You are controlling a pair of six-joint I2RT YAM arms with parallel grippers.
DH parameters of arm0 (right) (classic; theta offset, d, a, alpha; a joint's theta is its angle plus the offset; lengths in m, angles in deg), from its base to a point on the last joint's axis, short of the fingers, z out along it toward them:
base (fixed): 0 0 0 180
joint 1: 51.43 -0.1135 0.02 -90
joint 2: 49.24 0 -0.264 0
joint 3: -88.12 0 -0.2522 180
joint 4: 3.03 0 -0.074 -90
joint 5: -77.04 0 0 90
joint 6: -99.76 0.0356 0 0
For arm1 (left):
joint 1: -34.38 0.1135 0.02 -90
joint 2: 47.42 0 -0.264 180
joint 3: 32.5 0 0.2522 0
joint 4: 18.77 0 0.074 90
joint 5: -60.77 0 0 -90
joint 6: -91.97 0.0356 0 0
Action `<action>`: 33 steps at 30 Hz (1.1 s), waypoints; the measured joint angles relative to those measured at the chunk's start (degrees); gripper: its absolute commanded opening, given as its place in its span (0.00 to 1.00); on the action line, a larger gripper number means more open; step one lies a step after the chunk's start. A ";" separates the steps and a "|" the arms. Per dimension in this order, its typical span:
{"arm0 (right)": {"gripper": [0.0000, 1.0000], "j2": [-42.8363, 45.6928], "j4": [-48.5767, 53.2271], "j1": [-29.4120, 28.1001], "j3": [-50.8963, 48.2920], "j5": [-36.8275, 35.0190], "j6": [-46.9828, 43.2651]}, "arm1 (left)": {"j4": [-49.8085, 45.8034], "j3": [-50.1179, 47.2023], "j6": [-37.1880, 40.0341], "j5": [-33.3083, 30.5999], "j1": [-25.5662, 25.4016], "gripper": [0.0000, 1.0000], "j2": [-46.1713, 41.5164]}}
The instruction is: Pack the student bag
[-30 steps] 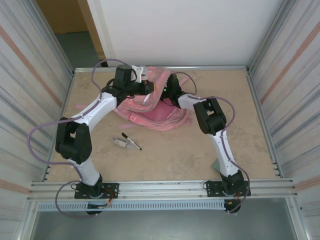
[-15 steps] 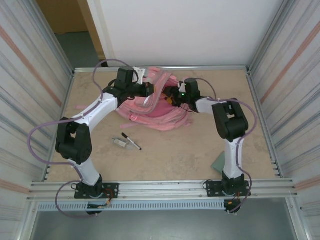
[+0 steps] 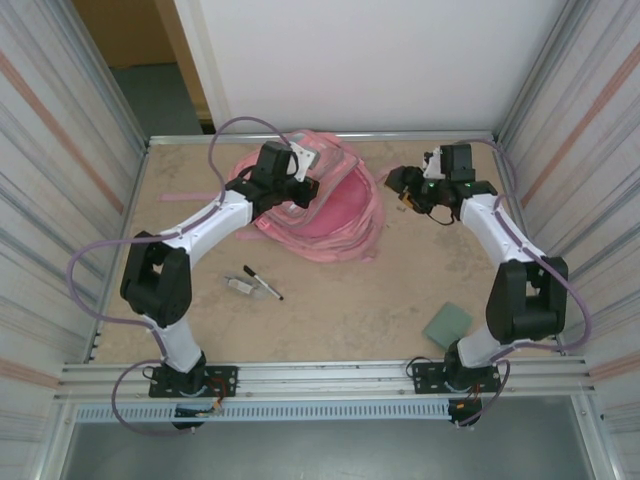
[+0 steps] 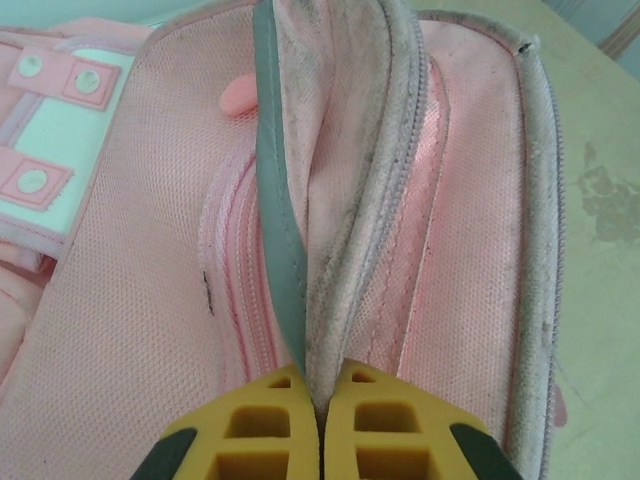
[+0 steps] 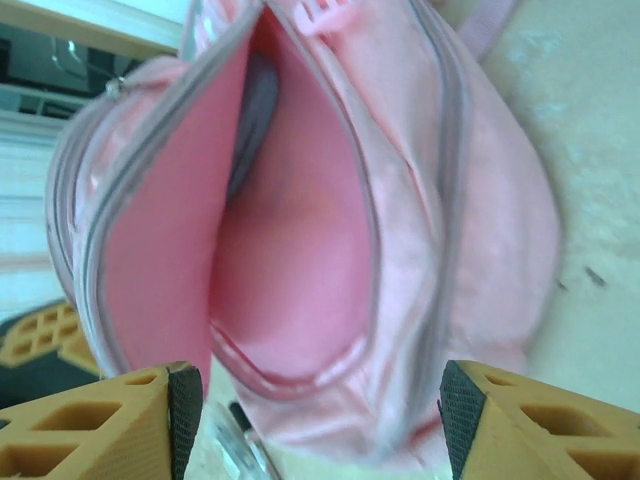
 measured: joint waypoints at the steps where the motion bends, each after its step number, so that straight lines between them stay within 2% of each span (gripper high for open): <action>1: 0.66 1.22 2.03 0.63 -1.09 -0.28 -0.81 | 0.44 -0.13 0.15 -0.48 0.00 0.00 0.44; 2: 0.68 2.12 3.91 1.09 -2.01 -0.79 -1.29 | 0.70 -0.22 0.44 -0.96 0.00 0.00 0.85; 4: 0.81 4.79 8.35 3.04 -4.22 -4.87 -2.43 | 0.87 -0.24 1.53 -2.32 0.00 0.00 2.25; 6: 0.87 8.26 12.85 5.81 -6.21 -12.31 -3.15 | 0.85 -0.35 3.43 -3.87 -0.07 0.02 3.39; 7: 0.97 10.29 15.28 7.30 -6.95 -16.68 -2.97 | 1.03 -0.66 5.09 -5.16 -0.50 0.07 3.80; 10: 0.99 17.16 20.44 10.03 -9.77 -27.26 -1.44 | 2.86 -2.56 11.19 -10.95 -2.69 0.17 4.52; 12: 0.99 22.95 23.34 11.02 -13.53 -30.80 0.96 | 4.26 -4.28 14.80 -14.29 -4.87 0.26 4.55; 15: 0.99 30.34 25.27 15.10 -21.24 -29.31 3.85 | 6.08 -6.43 17.66 -15.37 -7.54 0.62 4.24; 17: 1.00 32.65 25.68 18.18 -26.08 -26.58 5.38 | 6.40 -7.39 17.59 -13.68 -8.31 0.68 3.41; 20: 0.99 32.57 27.98 19.50 -30.60 -22.18 7.34 | 6.01 -7.52 15.26 -9.92 -8.55 0.70 1.16; 24: 0.99 33.62 29.92 15.26 -32.24 -20.46 9.99 | 5.33 -8.57 10.34 -4.63 -9.20 0.72 -4.68; 28: 0.99 35.19 29.44 12.57 -36.06 -19.63 12.26 | 5.16 -10.95 7.02 -3.45 -12.85 0.72 -9.94; 33: 0.99 34.60 27.26 9.73 -38.84 -19.71 14.84 | 5.29 -14.91 1.64 -1.40 -16.17 0.71 -11.63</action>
